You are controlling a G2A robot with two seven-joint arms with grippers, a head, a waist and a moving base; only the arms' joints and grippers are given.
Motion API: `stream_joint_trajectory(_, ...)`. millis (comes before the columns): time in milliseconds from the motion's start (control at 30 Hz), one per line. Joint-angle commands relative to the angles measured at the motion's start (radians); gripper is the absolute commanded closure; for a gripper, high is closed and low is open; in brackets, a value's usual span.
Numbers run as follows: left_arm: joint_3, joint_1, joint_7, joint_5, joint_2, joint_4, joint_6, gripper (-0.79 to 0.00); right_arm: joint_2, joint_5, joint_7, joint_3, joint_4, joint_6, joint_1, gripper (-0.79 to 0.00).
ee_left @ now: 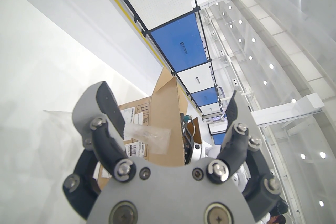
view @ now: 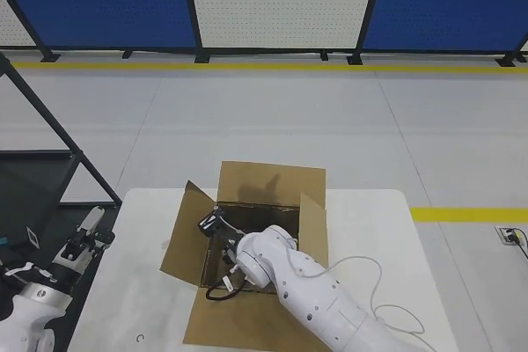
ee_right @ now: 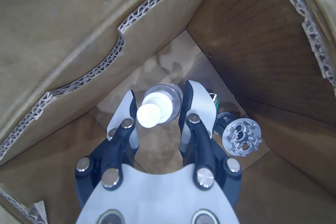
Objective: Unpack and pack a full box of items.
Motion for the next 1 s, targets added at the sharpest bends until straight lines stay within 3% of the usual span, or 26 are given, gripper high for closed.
stream_joint_trajectory(0,0.001,-0.001,-0.001,-0.001,0.0,0.0,-0.001,-0.785,0.002,-0.009,0.004,0.007,-0.013,0.004,-0.006,-0.366)
stream_joint_trajectory(133,0.003,-0.002,-0.004,0.001,0.0,0.0,-0.003,-0.785,0.008,-0.037,0.016,0.023,-0.055,0.015,-0.028,-0.391)
stream_joint_trajectory(233,0.004,-0.002,-0.004,0.001,0.001,0.0,-0.004,-0.785,0.017,-0.068,0.023,0.04,-0.111,0.03,-0.055,-0.474)
stream_joint_trajectory(367,0.01,-0.003,-0.008,0.002,0.001,-0.002,-0.003,-0.785,0.037,-0.125,0.029,0.073,-0.222,0.049,-0.112,-0.529)
stream_joint_trajectory(467,0.014,-0.005,-0.008,0.006,0.001,-0.004,-0.001,-0.785,0.054,-0.183,0.042,0.099,-0.333,0.062,-0.167,-0.6)
stream_joint_trajectory(633,0.017,-0.008,-0.012,0.006,0.001,-0.005,-0.002,-0.785,0.084,-0.288,0.06,0.145,-0.547,0.06,-0.275,-0.785)
stream_joint_trajectory(967,0.019,-0.006,-0.014,0.009,0.002,-0.011,-0.005,-0.785,0.117,-0.454,0.052,0.213,-0.887,0.033,-0.44,-0.785)
